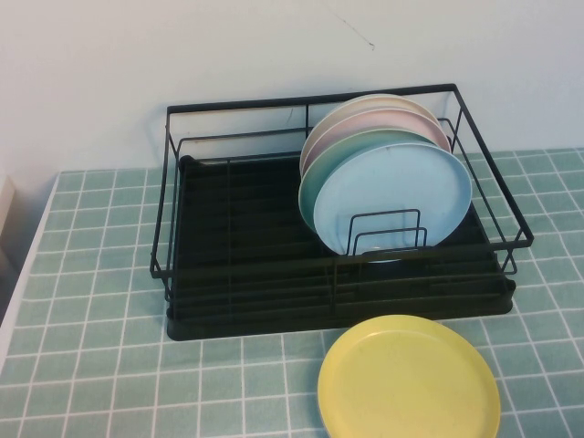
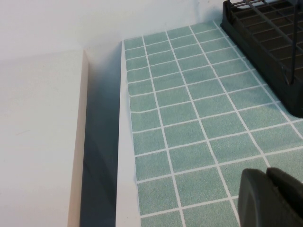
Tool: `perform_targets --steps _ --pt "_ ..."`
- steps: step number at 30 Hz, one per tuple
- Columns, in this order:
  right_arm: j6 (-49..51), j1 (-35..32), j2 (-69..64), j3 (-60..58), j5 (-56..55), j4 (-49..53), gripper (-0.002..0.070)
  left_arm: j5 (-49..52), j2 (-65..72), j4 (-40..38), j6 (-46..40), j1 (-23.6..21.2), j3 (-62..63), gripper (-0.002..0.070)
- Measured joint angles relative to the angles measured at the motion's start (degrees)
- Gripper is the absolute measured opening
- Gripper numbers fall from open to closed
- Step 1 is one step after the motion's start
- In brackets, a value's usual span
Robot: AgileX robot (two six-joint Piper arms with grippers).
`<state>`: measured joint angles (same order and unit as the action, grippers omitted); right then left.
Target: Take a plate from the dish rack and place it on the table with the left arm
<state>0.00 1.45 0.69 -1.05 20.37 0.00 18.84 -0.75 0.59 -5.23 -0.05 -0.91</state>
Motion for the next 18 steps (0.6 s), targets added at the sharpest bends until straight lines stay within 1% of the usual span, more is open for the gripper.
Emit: perform_targets --steps 5,8,14,18 --pt "0.0 0.0 0.0 0.0 0.0 0.0 -0.0001 -1.2 0.0 -0.1 0.0 0.0 0.0 -0.0004" --pt "0.0 0.0 0.0 0.0 0.0 0.0 -0.0001 -4.8 0.0 -0.6 0.0 0.0 -0.4 -0.0004" --pt "0.0 0.0 0.0 0.0 0.0 0.0 -0.0001 -21.3 0.0 -7.3 0.1 0.0 -0.4 -0.0004" --pt "0.0 0.0 0.0 0.0 0.0 0.0 -0.0001 -33.8 0.0 -10.2 3.0 0.0 -0.4 -0.0004"
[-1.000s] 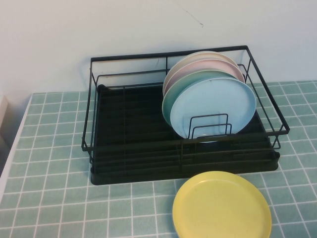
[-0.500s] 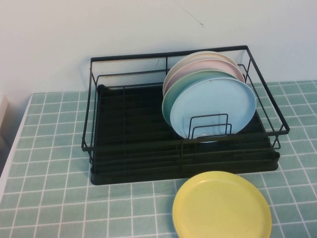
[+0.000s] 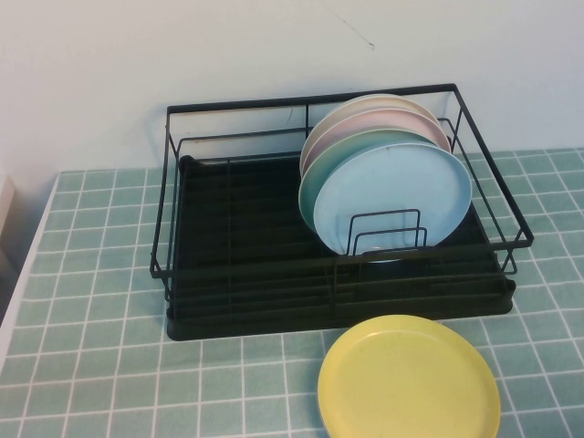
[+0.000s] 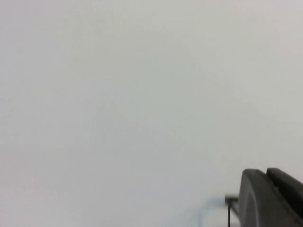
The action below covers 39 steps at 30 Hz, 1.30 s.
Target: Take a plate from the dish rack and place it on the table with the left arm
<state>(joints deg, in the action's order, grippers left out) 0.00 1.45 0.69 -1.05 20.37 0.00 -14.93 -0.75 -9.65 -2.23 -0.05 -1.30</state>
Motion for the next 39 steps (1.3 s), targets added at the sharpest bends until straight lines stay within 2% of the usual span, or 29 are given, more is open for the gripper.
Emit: perform_targets --steps 6,14,25,34,39 --pt "0.0 0.0 0.0 0.0 0.0 0.0 -0.0001 -15.9 0.0 -0.7 3.9 0.0 0.0 -0.0004" --pt "0.0 0.0 0.0 0.0 0.0 0.0 -0.0001 -18.1 0.0 -0.7 4.4 0.0 0.0 -0.0004" --pt "0.0 0.0 0.0 0.0 0.0 0.0 -0.0001 -27.1 0.0 1.9 6.9 0.0 0.0 -0.0004" --pt "0.0 0.0 0.0 0.0 0.0 0.0 -0.0001 -13.7 0.1 4.4 6.5 0.0 14.5 -0.0004" --pt "0.0 0.0 0.0 0.0 0.0 0.0 -0.0001 -3.1 5.4 6.2 5.1 0.0 24.6 -0.0004"
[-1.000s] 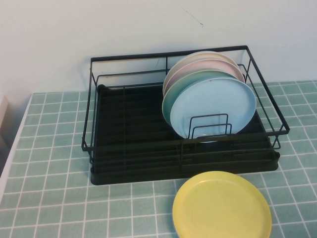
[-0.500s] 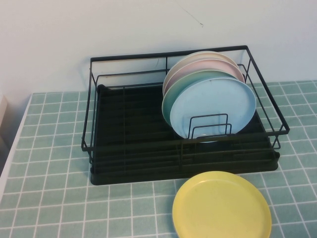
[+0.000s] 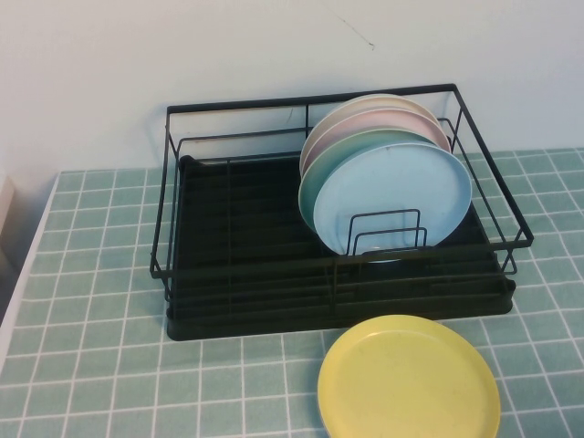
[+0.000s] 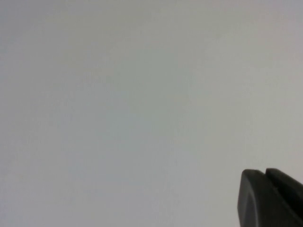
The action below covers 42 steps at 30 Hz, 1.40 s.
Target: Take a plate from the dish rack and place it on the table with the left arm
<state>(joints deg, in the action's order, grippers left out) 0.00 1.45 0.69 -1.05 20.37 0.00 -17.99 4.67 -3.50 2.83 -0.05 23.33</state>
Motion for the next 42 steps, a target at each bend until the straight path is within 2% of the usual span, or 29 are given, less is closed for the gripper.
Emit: perform_targets --steps 8,13,17,21,23,27,34,37,42 --pt "0.0 0.0 0.0 0.0 0.0 0.0 -0.0001 28.8 16.8 1.1 -0.6 0.0 13.8 -0.0004" --pt "0.0 0.0 0.0 0.0 0.0 0.0 -0.0001 44.2 30.6 -2.2 -0.6 0.0 19.2 -0.0004" --pt "0.0 0.0 0.0 0.0 0.0 0.0 -0.0001 48.2 39.6 -3.1 -0.6 0.0 19.5 -0.0004" --pt "0.0 0.0 0.0 0.0 0.0 0.0 -0.0001 46.0 46.8 -6.1 -1.8 0.0 19.5 -0.0004" --pt "0.0 0.0 0.0 0.0 0.0 0.0 -0.0001 44.4 49.8 -9.8 -6.2 0.0 19.5 -0.0004" --pt "0.0 0.0 0.0 0.0 0.0 0.0 -0.0001 43.7 55.0 -21.6 -21.1 1.3 20.7 -0.0004" --pt "0.0 0.0 0.0 0.0 0.0 0.0 -0.0001 46.4 65.2 -44.1 -52.1 9.7 28.2 -0.0004" --pt "0.0 0.0 0.0 0.0 0.0 0.0 -0.0001 46.8 69.8 -48.2 -59.3 13.8 32.9 -0.0004" --pt "0.0 0.0 0.0 0.0 0.0 0.0 -0.0001 45.5 79.0 -49.5 -62.4 19.1 41.5 -0.0003"
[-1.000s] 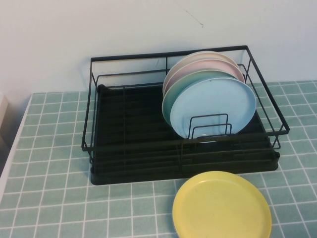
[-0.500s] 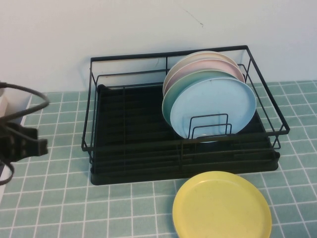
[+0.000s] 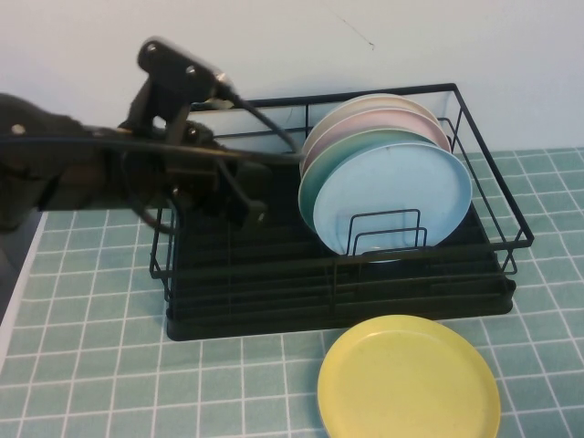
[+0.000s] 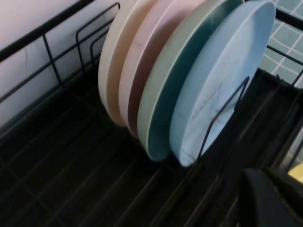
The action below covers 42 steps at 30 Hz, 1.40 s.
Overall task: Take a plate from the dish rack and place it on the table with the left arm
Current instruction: Grasp the plate from the shelf, then place the plate from the table
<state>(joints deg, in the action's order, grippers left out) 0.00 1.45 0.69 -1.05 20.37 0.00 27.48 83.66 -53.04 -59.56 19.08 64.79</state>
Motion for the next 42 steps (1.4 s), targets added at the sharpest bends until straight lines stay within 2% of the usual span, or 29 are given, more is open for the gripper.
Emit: perform_targets --steps 3,10,16,24,27,29,37,42 --pt "0.0 0.0 0.0 0.0 0.0 0.0 -0.0001 -1.5 5.3 -0.1 -0.1 2.2 5.1 0.0032" --pt "0.0 0.0 0.0 0.0 0.0 0.0 -0.0001 -3.1 17.1 -0.3 -0.2 6.0 16.7 0.0242" --pt "0.0 0.0 0.0 0.0 0.0 0.0 -0.0001 -3.1 24.9 -0.3 0.4 6.8 23.5 0.0284" --pt "0.0 0.0 0.0 0.0 0.0 0.0 -0.0001 -3.6 30.3 -0.8 1.7 7.7 27.1 0.0285" --pt "0.0 0.0 0.0 0.0 0.0 0.0 -0.0001 -4.4 30.8 -0.8 1.8 7.7 27.1 0.0218" --pt "0.0 0.0 0.0 0.0 0.0 0.0 -0.0001 -5.6 30.8 0.2 1.1 7.7 27.5 0.0132" --pt "0.0 0.0 0.0 0.0 0.0 0.0 -0.0001 -2.1 25.8 1.9 0.9 7.8 30.9 0.009" --pt "0.0 0.0 0.0 0.0 0.0 0.0 -0.0001 4.4 16.9 5.7 8.5 7.8 31.6 0.0075"
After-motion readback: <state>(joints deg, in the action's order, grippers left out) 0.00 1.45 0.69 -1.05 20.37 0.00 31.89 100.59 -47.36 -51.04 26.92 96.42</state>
